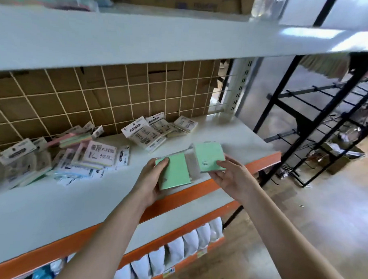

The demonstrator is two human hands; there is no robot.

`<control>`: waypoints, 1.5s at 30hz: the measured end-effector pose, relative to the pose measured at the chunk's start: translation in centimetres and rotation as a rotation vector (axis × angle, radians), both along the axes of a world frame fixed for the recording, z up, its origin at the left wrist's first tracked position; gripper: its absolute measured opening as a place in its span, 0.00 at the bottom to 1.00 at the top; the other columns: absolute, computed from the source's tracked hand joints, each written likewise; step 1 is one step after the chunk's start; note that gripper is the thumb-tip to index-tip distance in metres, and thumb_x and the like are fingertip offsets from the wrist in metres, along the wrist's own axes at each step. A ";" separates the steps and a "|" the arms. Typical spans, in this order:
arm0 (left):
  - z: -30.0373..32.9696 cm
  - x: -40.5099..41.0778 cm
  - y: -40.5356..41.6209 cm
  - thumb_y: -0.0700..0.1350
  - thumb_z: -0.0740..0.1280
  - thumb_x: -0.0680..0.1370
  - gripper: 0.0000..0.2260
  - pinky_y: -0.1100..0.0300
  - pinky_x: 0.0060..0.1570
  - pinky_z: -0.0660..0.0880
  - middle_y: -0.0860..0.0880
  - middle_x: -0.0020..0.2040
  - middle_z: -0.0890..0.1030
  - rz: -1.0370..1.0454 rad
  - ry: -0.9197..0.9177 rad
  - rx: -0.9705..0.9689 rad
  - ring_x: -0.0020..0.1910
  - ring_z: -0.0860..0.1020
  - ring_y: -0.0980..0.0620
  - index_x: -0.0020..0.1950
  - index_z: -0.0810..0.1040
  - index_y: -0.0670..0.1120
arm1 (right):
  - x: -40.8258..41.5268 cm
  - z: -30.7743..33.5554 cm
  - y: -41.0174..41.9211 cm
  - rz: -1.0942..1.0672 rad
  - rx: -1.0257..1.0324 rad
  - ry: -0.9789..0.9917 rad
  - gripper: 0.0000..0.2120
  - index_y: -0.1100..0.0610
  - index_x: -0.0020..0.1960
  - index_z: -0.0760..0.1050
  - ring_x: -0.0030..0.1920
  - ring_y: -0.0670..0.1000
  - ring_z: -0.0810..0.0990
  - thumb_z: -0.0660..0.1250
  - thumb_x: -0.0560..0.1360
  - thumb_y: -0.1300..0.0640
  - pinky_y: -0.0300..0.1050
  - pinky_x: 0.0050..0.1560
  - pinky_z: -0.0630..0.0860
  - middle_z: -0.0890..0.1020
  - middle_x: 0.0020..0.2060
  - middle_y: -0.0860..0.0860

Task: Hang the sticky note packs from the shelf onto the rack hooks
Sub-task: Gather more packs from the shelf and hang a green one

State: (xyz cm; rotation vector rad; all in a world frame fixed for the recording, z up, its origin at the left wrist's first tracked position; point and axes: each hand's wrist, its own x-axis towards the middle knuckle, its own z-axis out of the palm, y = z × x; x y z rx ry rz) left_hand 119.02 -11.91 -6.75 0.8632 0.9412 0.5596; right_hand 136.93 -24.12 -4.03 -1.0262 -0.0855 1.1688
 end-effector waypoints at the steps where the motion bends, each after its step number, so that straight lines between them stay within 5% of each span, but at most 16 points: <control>1: 0.2 0.7 -0.4 0.49 0.68 0.77 0.03 0.50 0.35 0.80 0.47 0.44 0.83 -0.002 0.015 0.029 0.44 0.82 0.46 0.46 0.77 0.52 | 0.7 0.3 -0.9 0.018 0.052 0.016 0.17 0.60 0.60 0.72 0.46 0.59 0.85 0.61 0.74 0.72 0.47 0.40 0.81 0.82 0.51 0.60; 4: 1.2 3.0 -2.2 0.46 0.67 0.77 0.01 0.50 0.37 0.80 0.47 0.42 0.83 -0.001 0.002 0.119 0.41 0.82 0.48 0.46 0.76 0.51 | 2.7 1.6 -3.7 0.093 0.153 -0.022 0.27 0.55 0.65 0.72 0.50 0.63 0.83 0.65 0.69 0.71 0.51 0.44 0.81 0.80 0.56 0.62; 8: 3.0 6.5 -6.0 0.42 0.65 0.79 0.05 0.61 0.29 0.77 0.53 0.39 0.84 -0.071 -0.046 0.331 0.36 0.83 0.54 0.50 0.75 0.52 | 5.1 2.9 -7.6 0.111 0.161 -0.103 0.15 0.53 0.60 0.75 0.47 0.56 0.84 0.66 0.73 0.59 0.49 0.39 0.81 0.83 0.49 0.57; 13: 4.9 12.2 -12.4 0.45 0.65 0.79 0.10 0.42 0.56 0.76 0.47 0.57 0.81 -0.203 -0.063 0.446 0.56 0.80 0.45 0.60 0.73 0.52 | 9.4 3.7 -13.3 0.031 0.142 -0.267 0.13 0.50 0.53 0.76 0.44 0.52 0.80 0.58 0.78 0.65 0.46 0.35 0.78 0.79 0.48 0.54; 16: 5.4 16.8 -17.1 0.49 0.61 0.81 0.05 0.47 0.49 0.80 0.50 0.53 0.83 -0.239 -0.052 0.431 0.51 0.81 0.48 0.54 0.76 0.54 | 11.8 3.8 -17.1 -0.001 0.105 -0.549 0.14 0.51 0.54 0.75 0.39 0.50 0.81 0.58 0.78 0.68 0.42 0.32 0.76 0.80 0.45 0.53; 20: 5.9 23.0 -23.1 0.54 0.55 0.82 0.13 0.53 0.38 0.81 0.49 0.46 0.84 -0.253 -0.078 0.360 0.43 0.83 0.51 0.50 0.78 0.53 | 15.2 3.2 -22.0 -0.128 -0.022 -0.775 0.14 0.51 0.59 0.70 0.37 0.46 0.80 0.58 0.79 0.67 0.38 0.33 0.74 0.79 0.44 0.55; 24: 6.3 28.5 -28.3 0.63 0.57 0.76 0.18 0.54 0.47 0.80 0.52 0.45 0.85 -0.330 -0.109 0.503 0.45 0.83 0.53 0.50 0.79 0.52 | 18.9 2.3 -26.7 -0.277 -0.135 -0.904 0.15 0.52 0.62 0.67 0.53 0.60 0.76 0.58 0.79 0.65 0.51 0.49 0.75 0.73 0.57 0.62; 26: 6.6 31.0 -30.9 0.60 0.60 0.75 0.14 0.54 0.45 0.80 0.51 0.42 0.85 -0.416 -0.132 0.538 0.43 0.83 0.52 0.46 0.79 0.52 | 20.5 2.1 -28.8 -0.360 -0.158 -0.917 0.16 0.54 0.64 0.66 0.55 0.61 0.75 0.58 0.79 0.67 0.54 0.51 0.76 0.73 0.57 0.62; 30: 6.9 35.6 -34.3 0.51 0.61 0.79 0.08 0.50 0.47 0.78 0.45 0.45 0.83 -0.437 -0.147 0.585 0.45 0.81 0.46 0.46 0.77 0.49 | 23.9 2.6 -32.3 -0.398 -0.139 -0.862 0.15 0.50 0.61 0.64 0.39 0.41 0.78 0.57 0.80 0.66 0.35 0.33 0.74 0.76 0.47 0.51; 32: 7.1 37.6 -35.3 0.51 0.61 0.79 0.08 0.50 0.43 0.79 0.46 0.43 0.83 -0.464 -0.175 0.559 0.42 0.82 0.48 0.48 0.76 0.48 | 26.1 3.0 -33.6 -0.453 -0.147 -0.841 0.16 0.52 0.64 0.63 0.41 0.43 0.78 0.60 0.79 0.64 0.33 0.35 0.74 0.77 0.49 0.51; 35: 7.4 40.6 -36.1 0.52 0.61 0.79 0.10 0.64 0.29 0.76 0.53 0.35 0.84 -0.545 -0.239 0.541 0.33 0.81 0.58 0.49 0.76 0.47 | 29.8 4.4 -34.5 -0.534 -0.203 -0.857 0.15 0.56 0.63 0.68 0.41 0.45 0.79 0.64 0.79 0.53 0.35 0.37 0.75 0.80 0.48 0.52; 38: 7.8 44.3 -36.0 0.54 0.61 0.78 0.12 0.64 0.28 0.75 0.53 0.36 0.84 -0.639 -0.268 0.571 0.33 0.82 0.57 0.50 0.75 0.47 | 34.0 5.8 -34.7 -0.597 -0.266 -0.844 0.14 0.57 0.55 0.73 0.39 0.46 0.79 0.63 0.78 0.47 0.37 0.36 0.73 0.81 0.44 0.52; 41: 8.3 48.8 -35.4 0.52 0.60 0.80 0.11 0.66 0.28 0.74 0.51 0.37 0.83 -0.708 -0.283 0.622 0.33 0.81 0.57 0.52 0.76 0.46 | 38.1 6.5 -34.2 -0.613 -0.229 -0.829 0.09 0.56 0.45 0.76 0.31 0.43 0.79 0.65 0.78 0.51 0.34 0.29 0.72 0.81 0.36 0.50; 45: 9.6 55.6 -33.2 0.49 0.63 0.80 0.08 0.63 0.33 0.76 0.47 0.42 0.82 -0.712 -0.263 0.642 0.34 0.80 0.57 0.55 0.75 0.46 | 43.5 8.1 -32.8 -0.673 -0.139 -0.884 0.07 0.62 0.47 0.77 0.34 0.49 0.80 0.66 0.78 0.58 0.41 0.35 0.76 0.82 0.39 0.55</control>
